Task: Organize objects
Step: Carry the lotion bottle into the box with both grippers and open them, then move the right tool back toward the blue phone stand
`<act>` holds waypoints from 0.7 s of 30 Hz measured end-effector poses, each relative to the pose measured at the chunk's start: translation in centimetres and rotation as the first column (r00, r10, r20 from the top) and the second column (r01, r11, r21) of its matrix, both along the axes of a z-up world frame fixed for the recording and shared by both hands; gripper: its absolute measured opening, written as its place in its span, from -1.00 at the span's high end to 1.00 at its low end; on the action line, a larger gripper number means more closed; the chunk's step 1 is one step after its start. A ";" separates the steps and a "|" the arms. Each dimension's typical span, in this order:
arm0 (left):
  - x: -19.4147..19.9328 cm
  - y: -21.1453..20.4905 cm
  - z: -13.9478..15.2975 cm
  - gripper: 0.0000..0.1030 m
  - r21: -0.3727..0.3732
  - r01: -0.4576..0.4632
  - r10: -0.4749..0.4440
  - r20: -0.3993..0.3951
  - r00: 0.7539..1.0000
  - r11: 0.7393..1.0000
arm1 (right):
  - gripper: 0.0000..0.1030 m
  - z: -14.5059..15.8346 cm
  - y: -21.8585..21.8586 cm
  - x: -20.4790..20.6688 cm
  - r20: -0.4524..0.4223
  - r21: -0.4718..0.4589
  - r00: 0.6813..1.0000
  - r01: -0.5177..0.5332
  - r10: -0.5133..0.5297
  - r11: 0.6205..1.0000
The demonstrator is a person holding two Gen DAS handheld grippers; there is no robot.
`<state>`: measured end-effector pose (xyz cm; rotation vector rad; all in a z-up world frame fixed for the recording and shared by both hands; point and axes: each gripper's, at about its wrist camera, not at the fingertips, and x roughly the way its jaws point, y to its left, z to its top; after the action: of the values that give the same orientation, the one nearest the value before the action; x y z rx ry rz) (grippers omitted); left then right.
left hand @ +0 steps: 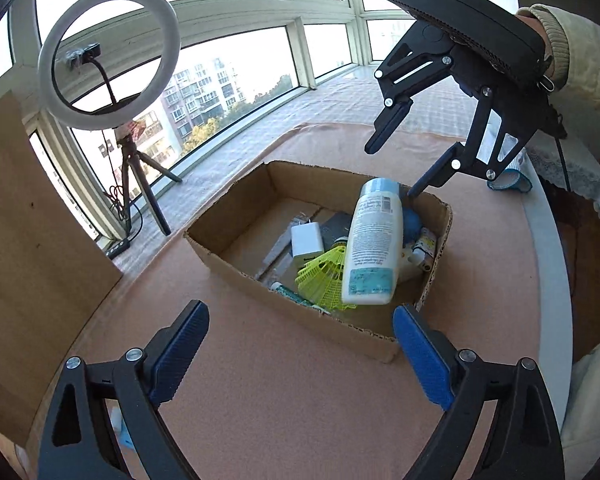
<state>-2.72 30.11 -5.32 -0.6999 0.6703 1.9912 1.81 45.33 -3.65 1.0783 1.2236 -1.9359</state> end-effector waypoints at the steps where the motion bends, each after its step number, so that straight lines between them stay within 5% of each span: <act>1: 0.2 -1.2 0.0 -0.91 0.011 -0.019 0.018 0.006 1.000 1.000 | 0.14 0.2 -0.3 0.0 -0.007 -0.004 1.000 0.005 -0.005 1.000; 10: 1.4 -11.6 -0.4 -0.94 0.054 -0.208 0.206 0.040 0.978 0.977 | -0.08 1.4 -7.5 -2.6 -0.038 -0.063 0.999 0.031 -0.034 0.998; 21: 2.9 -23.7 -1.9 -0.99 0.079 -0.429 0.422 0.091 0.902 0.900 | -0.30 -1.6 -22.0 -8.1 0.046 -0.104 0.999 -0.021 0.026 0.994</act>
<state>0.16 6.45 -7.17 -0.9140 0.3927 2.3663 -6.27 23.35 -5.23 1.0461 1.0935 -1.9222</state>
